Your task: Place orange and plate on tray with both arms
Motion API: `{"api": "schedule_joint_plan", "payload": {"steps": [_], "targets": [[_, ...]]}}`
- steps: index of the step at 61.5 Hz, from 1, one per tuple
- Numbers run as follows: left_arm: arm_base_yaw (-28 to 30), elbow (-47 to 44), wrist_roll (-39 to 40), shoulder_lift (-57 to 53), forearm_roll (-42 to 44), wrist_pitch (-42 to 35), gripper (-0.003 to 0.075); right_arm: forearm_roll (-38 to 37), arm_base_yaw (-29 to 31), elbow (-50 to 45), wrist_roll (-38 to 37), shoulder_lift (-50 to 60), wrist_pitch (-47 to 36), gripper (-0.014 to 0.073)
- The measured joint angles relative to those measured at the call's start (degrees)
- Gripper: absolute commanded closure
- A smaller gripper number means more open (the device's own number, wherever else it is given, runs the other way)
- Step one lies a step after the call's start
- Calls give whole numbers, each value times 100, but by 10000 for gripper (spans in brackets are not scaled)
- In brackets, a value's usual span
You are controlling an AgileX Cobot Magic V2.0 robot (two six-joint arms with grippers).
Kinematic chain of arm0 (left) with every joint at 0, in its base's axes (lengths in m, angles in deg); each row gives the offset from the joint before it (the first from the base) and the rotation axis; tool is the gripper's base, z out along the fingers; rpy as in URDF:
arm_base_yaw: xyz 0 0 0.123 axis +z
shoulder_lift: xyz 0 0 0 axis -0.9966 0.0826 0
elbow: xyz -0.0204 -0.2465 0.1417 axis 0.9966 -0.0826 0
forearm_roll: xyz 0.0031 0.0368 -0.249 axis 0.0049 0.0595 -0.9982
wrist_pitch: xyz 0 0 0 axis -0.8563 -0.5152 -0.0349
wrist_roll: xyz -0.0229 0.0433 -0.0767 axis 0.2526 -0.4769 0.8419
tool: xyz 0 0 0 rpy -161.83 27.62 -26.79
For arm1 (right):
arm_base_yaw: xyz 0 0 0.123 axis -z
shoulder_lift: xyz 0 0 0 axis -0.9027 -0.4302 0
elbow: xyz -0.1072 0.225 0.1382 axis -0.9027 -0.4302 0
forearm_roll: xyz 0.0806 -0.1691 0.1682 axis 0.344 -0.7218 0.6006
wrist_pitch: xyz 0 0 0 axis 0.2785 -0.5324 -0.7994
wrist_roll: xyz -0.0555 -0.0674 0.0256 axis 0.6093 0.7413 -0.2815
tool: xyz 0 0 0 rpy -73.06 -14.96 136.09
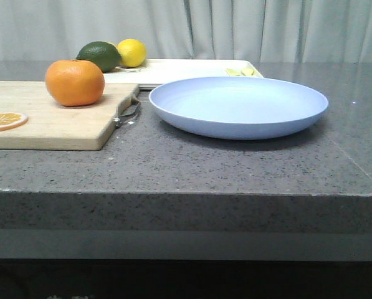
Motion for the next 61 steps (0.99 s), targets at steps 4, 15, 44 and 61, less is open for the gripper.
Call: {"api": "schedule_joint_plan", "payload": {"steps": [4,15,44,61], "targets": [[0,341,0,0,0,298,737,14,0,359,0,0,95,654],[0,1713,0,769,0,1405,737,27,0,1634,0,-571,643,654],[0,2684,0,3283,8,1281,724,27,0,3017,-10,-3010,691,648],[0,2684,0,3304,8,1246,196,27,0,3017,-10,-3020,682,222]]}}
